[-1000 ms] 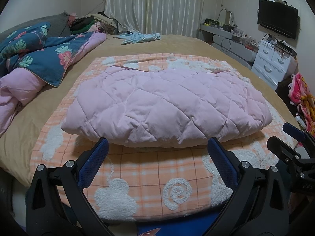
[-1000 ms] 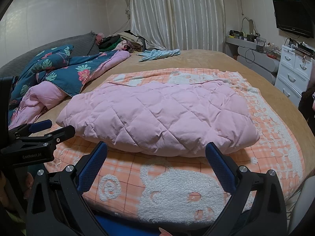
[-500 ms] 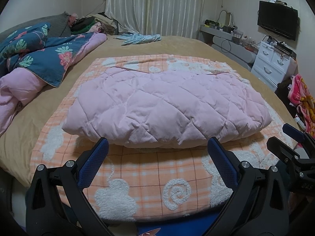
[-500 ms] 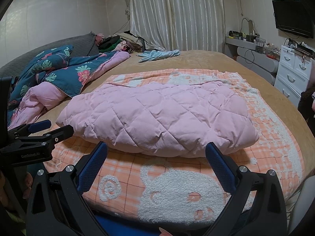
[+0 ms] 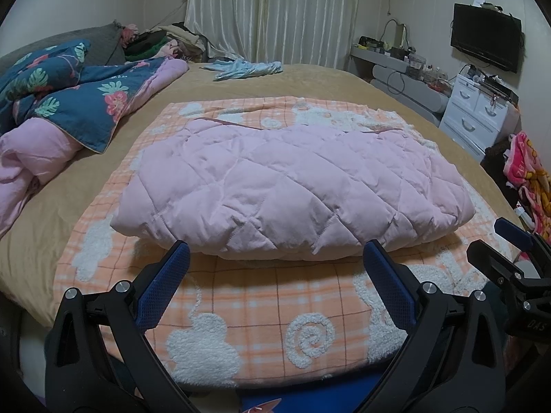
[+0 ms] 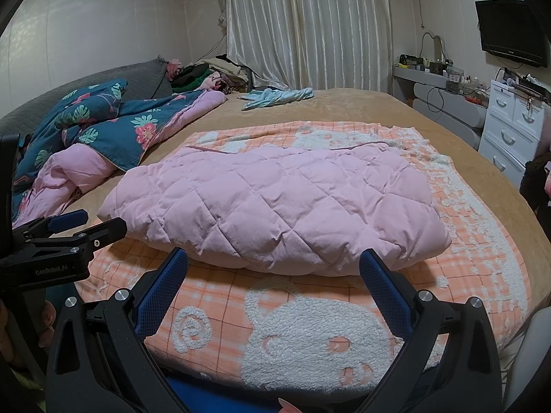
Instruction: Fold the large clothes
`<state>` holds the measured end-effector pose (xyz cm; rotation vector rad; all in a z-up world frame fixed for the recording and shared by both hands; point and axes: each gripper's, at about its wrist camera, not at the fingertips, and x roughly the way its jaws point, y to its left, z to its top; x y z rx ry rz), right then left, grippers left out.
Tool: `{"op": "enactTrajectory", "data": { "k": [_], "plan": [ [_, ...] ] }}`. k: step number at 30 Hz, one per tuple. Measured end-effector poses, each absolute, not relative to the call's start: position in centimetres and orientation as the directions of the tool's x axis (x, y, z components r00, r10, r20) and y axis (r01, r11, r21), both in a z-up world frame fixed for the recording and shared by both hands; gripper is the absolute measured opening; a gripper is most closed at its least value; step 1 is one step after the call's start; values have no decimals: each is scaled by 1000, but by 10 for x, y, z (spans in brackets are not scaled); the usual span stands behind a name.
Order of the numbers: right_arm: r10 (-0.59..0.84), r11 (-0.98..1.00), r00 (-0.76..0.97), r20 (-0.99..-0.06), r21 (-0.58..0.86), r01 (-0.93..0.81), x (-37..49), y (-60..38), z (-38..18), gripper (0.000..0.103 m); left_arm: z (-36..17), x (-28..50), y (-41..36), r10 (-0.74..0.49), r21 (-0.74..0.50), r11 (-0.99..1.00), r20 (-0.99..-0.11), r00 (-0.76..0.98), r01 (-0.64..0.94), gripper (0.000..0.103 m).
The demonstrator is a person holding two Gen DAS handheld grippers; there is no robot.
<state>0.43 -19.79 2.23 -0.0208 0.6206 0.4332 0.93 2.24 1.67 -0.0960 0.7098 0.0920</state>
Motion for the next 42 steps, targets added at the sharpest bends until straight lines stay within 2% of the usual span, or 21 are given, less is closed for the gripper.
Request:
{"op": "enactTrajectory", "data": {
  "k": [33,42],
  "plan": [
    [383,911,729,-567,103,-399,5,-199,24,99,22,9,22,68,-51,990,-657,750,-135,94],
    [381,914,733,-563,110,-391,5,-203,25,99,25,-1,37,97,-91,978,-607,789,-190,94]
  ]
}}
